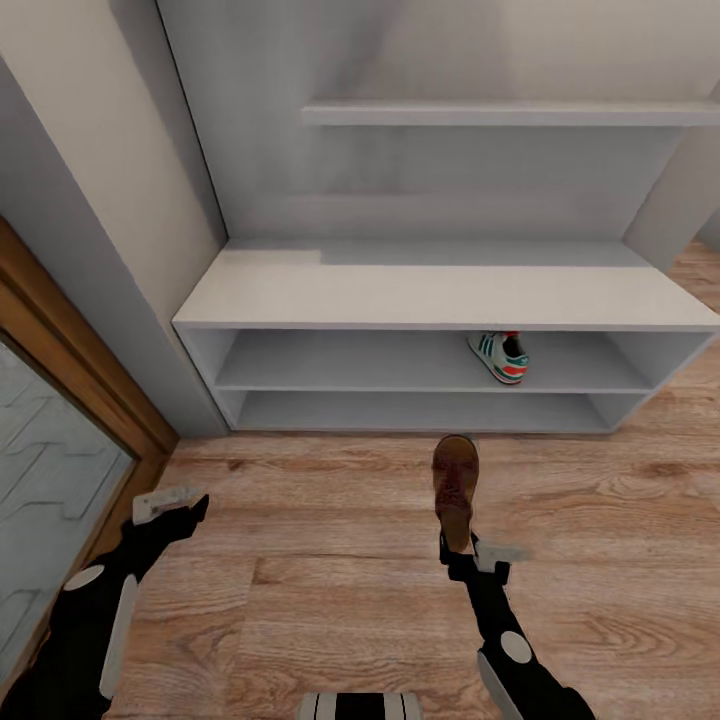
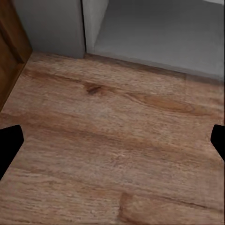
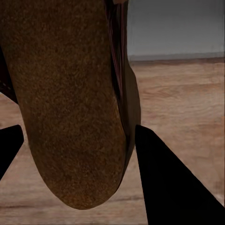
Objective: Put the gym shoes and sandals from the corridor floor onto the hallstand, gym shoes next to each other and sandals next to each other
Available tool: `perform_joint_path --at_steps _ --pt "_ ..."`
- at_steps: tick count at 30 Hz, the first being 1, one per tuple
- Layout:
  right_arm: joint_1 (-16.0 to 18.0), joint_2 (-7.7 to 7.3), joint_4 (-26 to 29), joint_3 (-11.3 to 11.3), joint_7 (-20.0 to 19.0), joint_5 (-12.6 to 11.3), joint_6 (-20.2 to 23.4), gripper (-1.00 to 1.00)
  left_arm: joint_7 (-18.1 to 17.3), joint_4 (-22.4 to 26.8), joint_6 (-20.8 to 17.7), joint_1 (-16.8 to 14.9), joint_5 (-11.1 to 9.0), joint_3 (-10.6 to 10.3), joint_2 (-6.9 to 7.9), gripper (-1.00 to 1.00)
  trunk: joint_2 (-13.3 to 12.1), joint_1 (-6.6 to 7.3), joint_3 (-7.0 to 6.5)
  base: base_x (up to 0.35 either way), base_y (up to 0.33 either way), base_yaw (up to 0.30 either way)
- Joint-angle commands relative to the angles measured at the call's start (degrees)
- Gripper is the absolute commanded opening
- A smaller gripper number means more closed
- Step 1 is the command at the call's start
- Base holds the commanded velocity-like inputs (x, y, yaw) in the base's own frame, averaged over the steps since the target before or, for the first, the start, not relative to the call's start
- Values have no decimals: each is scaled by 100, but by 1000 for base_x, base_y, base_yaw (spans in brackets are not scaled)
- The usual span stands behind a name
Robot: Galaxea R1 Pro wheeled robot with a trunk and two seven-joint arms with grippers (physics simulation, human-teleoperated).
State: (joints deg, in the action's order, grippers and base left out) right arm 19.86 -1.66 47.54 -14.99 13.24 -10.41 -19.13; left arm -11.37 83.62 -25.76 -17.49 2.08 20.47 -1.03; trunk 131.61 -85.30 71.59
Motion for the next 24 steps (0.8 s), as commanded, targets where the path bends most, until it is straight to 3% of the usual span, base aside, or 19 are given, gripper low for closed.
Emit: perform_joint_path --at_steps 1,7,10,11,13,15,17,20,24 --pt "0 -1 1 -227 -3 -27 -10 -100 -317 179 -52 173 -10 15 -1 100 0 0 0 0 0 0" --pt "1 2 1 -451 10 -30 9 -100 -643 339 -55 563 -125 68 -6 100 0 0 0 0 0 0" --pt "4 8 1 -471 11 -37 288 -100 -817 355 9 898 -162 96 -3 100 0 0 0 0 0 0" --pt "4 11 1 -474 11 -38 580 -100 -957 357 54 1024 -172 111 -1 100 0 0 0 0 0 0" --pt "6 16 14 -476 12 -36 1712 -100 -1479 357 212 1321 -185 312 0 100 0 0 0 0 0 0" --pt "15 82 93 -477 16 -33 2684 -100 -1990 357 349 1444 -188 696 -1 100 0 0 0 0 0 0" --pt "22 280 327 -478 22 -32 3504 -100 -2536 357 457 1495 -190 1164 -2 100 0 0 0 0 0 0" --pt "25 489 667 -479 28 -31 4423 -100 -3206 357 516 1520 -191 1742 -2 100 0 0 0 0 0 0" --pt "26 635 862 -479 30 -31 5202 -100 -3480 357 533 1528 -187 1974 -5 100 0 0 0 0 0 0"
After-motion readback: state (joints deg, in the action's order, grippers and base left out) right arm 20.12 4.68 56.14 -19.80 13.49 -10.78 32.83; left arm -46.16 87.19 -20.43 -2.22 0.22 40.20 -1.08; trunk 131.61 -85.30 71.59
